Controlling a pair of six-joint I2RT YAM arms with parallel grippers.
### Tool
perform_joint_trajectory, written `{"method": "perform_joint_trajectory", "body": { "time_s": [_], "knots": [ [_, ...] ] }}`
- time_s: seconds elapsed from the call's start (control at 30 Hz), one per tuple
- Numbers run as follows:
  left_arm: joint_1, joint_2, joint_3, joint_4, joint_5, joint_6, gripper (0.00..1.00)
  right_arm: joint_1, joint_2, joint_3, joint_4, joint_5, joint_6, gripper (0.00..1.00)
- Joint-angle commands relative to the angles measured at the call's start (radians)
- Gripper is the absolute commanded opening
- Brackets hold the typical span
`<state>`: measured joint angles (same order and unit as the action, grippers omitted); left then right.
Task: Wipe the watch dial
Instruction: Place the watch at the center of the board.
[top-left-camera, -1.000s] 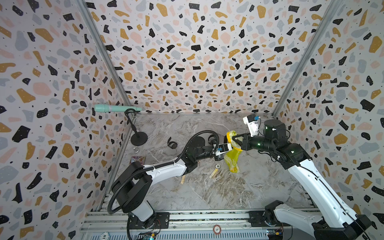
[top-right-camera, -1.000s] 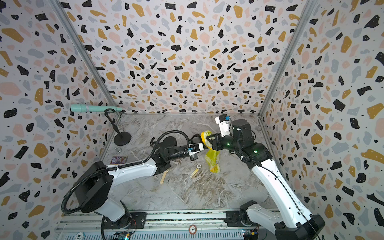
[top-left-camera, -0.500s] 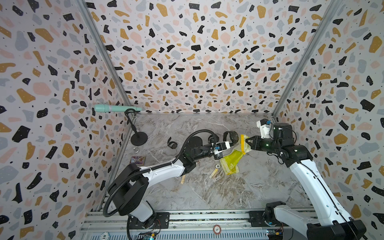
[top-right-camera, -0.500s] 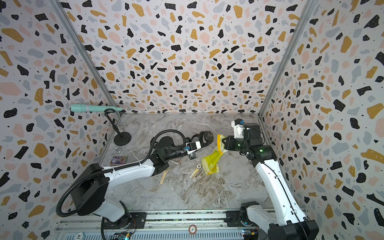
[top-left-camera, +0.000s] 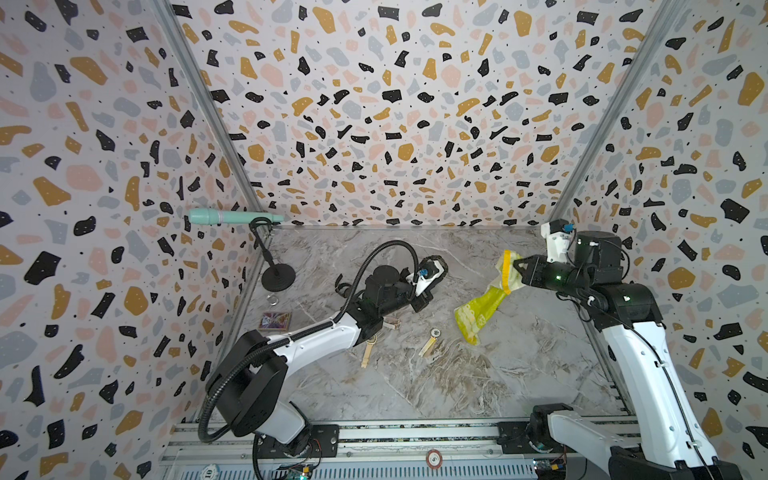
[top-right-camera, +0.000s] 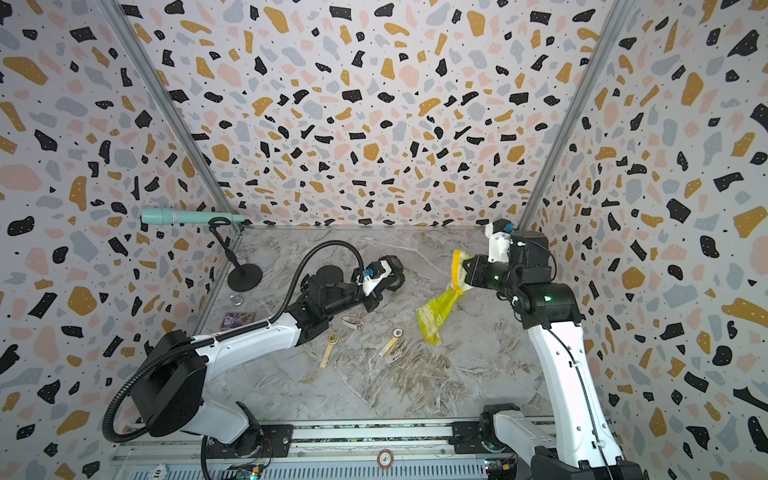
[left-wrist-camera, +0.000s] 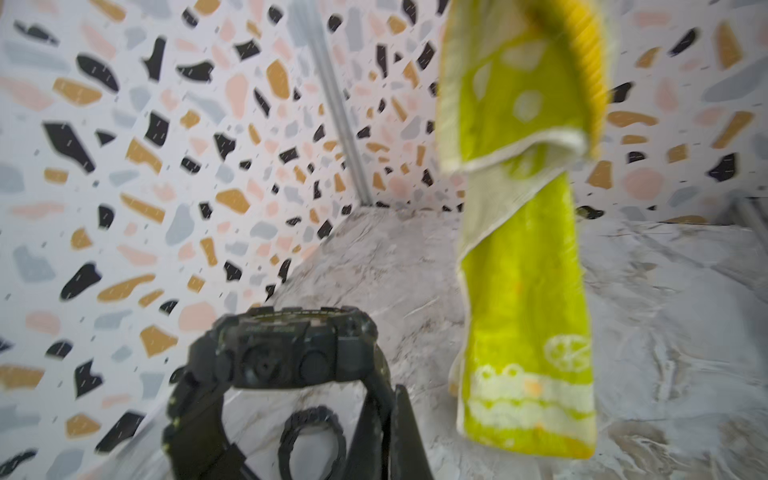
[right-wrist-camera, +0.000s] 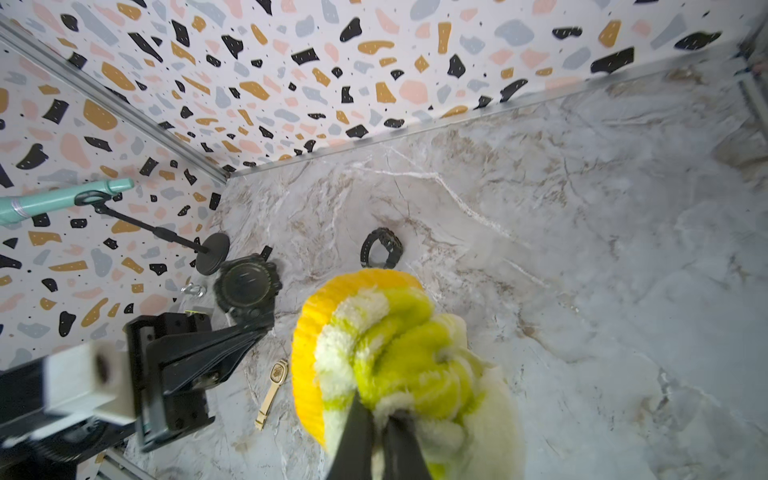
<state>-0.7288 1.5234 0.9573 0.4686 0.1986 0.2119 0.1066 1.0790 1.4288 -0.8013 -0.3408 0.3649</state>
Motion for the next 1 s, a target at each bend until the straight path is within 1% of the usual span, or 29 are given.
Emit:
{"method": "perform_joint_trajectory", "body": {
  "time_s": [0.0, 0.1, 0.17, 0.27, 0.47, 0.57, 0.73, 0.77, 0.8, 0.83, 0.9, 0.97],
  "knots": [
    [0.049, 0.056, 0.113, -0.166, -0.194, -0.174, 0.0, -0.004, 0.027, 0.094, -0.051, 0.049, -0.005, 0.0],
    [0.108, 0.154, 0.206, -0.294, -0.18, -0.261, 0.0, -0.002, 0.042, 0.142, -0.067, 0.072, -0.001, 0.0],
    [0.147, 0.231, 0.272, -0.363, -0.137, -0.312, 0.0, -0.003, 0.048, 0.155, -0.068, 0.073, -0.004, 0.0],
    [0.181, 0.329, 0.345, -0.442, -0.113, -0.354, 0.0, -0.002, 0.046, 0.146, -0.063, 0.07, 0.003, 0.0],
    [0.207, 0.479, 0.448, -0.53, -0.176, -0.382, 0.0, -0.002, 0.014, 0.108, -0.049, 0.074, 0.022, 0.0],
    [0.208, 0.549, 0.515, -0.589, -0.172, -0.375, 0.0, -0.002, 0.005, 0.097, -0.05, 0.079, 0.023, 0.0],
    [0.209, 0.599, 0.542, -0.585, -0.188, -0.395, 0.0, -0.002, -0.008, 0.075, -0.054, 0.085, 0.031, 0.0],
    [0.208, 0.606, 0.548, -0.585, -0.195, -0.397, 0.05, -0.002, -0.01, 0.07, -0.054, 0.085, 0.033, 0.0],
    [0.209, 0.613, 0.554, -0.587, -0.2, -0.397, 0.14, -0.002, -0.01, 0.067, -0.055, 0.086, 0.034, 0.0],
    [0.208, 0.625, 0.566, -0.596, -0.209, -0.402, 0.21, -0.002, -0.01, 0.066, -0.054, 0.086, 0.033, 0.0],
    [0.209, 0.647, 0.597, -0.624, -0.218, -0.403, 0.27, -0.002, -0.011, 0.062, -0.053, 0.086, 0.03, 0.0],
    [0.21, 0.663, 0.628, -0.657, -0.229, -0.404, 0.31, -0.002, -0.011, 0.058, -0.05, 0.086, 0.029, 0.0]
  ]
}}
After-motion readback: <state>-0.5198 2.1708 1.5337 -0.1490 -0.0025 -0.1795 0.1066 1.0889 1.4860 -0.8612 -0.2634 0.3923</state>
